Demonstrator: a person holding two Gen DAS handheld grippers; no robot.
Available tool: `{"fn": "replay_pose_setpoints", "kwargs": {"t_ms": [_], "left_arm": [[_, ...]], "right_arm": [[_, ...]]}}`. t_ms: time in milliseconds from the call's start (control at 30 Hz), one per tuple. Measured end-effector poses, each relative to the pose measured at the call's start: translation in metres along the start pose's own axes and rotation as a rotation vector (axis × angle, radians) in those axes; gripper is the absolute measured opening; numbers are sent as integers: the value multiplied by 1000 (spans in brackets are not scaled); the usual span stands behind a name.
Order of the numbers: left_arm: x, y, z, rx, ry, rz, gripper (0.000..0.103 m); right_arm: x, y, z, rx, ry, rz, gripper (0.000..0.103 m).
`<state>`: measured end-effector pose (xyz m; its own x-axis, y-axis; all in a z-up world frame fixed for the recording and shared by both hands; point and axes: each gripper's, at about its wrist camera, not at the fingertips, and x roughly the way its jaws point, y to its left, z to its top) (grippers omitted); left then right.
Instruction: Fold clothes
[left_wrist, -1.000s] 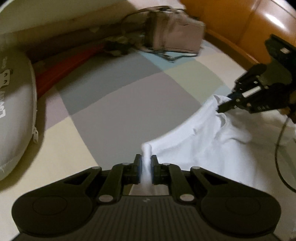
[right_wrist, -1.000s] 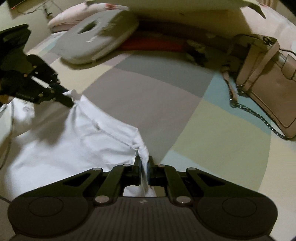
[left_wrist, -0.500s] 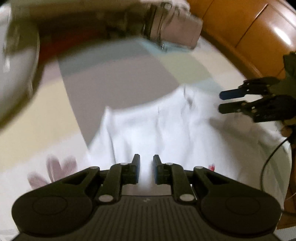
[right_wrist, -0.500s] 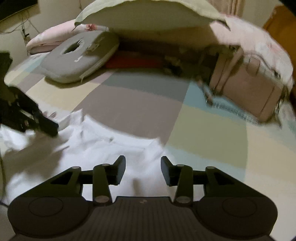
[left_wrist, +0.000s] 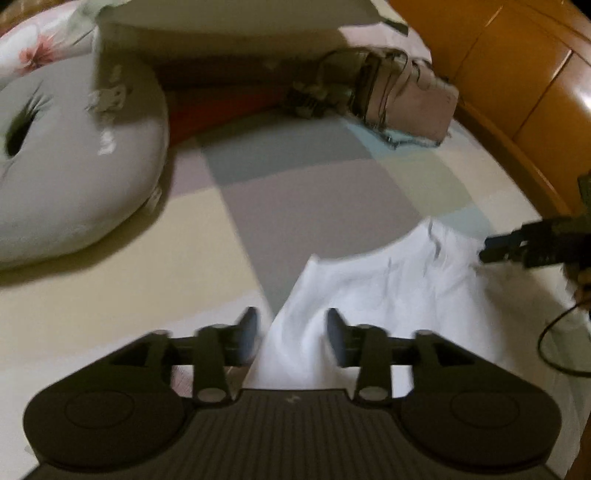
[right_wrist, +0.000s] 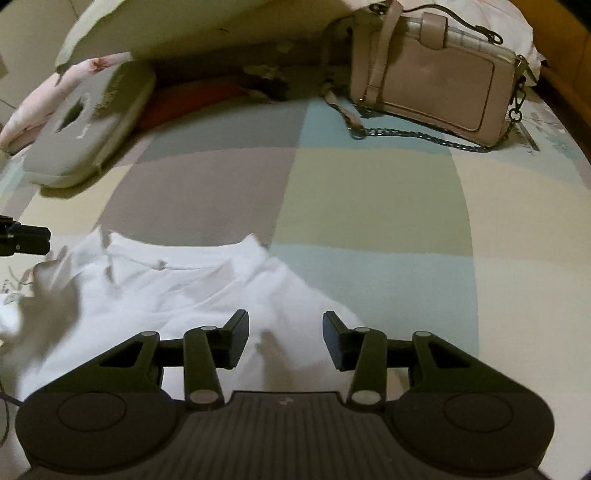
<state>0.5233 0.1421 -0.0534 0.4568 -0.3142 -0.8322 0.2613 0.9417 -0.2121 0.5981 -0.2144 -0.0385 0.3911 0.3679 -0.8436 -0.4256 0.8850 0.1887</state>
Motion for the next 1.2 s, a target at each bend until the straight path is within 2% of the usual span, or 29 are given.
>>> {"fn": "replay_pose_setpoints", "kwargs": {"t_ms": [133,200,333,367,400,433,467,567,633,700,833,900,967,1067,1200], "left_arm": [[7,10,-20,16,82,20,50],[13,11,-29,45,98,12,50],[21,19,-35,16,65,-41,47],[25,20,-33,13,66,-58,42],[28,20,-32,15,71,-76,30],[29,19,-29,24,77,-90,5],[29,18,-27,38,81,-95,5],[18,17,-19,102,63,9,5],[15,33,-12,64,57,78,7],[16,41,-9,28,62,91,12],[14,32,-8,37,65,136,14],[6,27,-9,29,39,158,15],[-4,20,-9,10,9,145,23],[-10,5,-9,-2,-12,88,30],[-1,-17,-9,17,11,23,31]], "right_arm": [[-6,4,-14,7,-10,-8,50],[-11,1,-14,22,-36,-17,50],[-11,-13,-11,59,-42,-44,51],[-10,-16,-10,62,-37,-47,51],[-8,-18,-9,64,-32,-50,51],[-9,-18,-9,59,-33,-52,51],[-9,-18,-9,52,-35,-54,51],[-12,-20,-9,43,-43,-70,51],[-11,-22,-9,40,-42,-94,51],[-7,-25,-11,40,-37,-120,51],[-4,-32,-14,46,-24,-119,53],[-4,-36,-15,41,-18,-125,54],[-5,-40,-17,33,-15,-131,54],[-3,-49,-19,22,7,-127,54],[7,-50,-25,-17,70,-91,53]]}}
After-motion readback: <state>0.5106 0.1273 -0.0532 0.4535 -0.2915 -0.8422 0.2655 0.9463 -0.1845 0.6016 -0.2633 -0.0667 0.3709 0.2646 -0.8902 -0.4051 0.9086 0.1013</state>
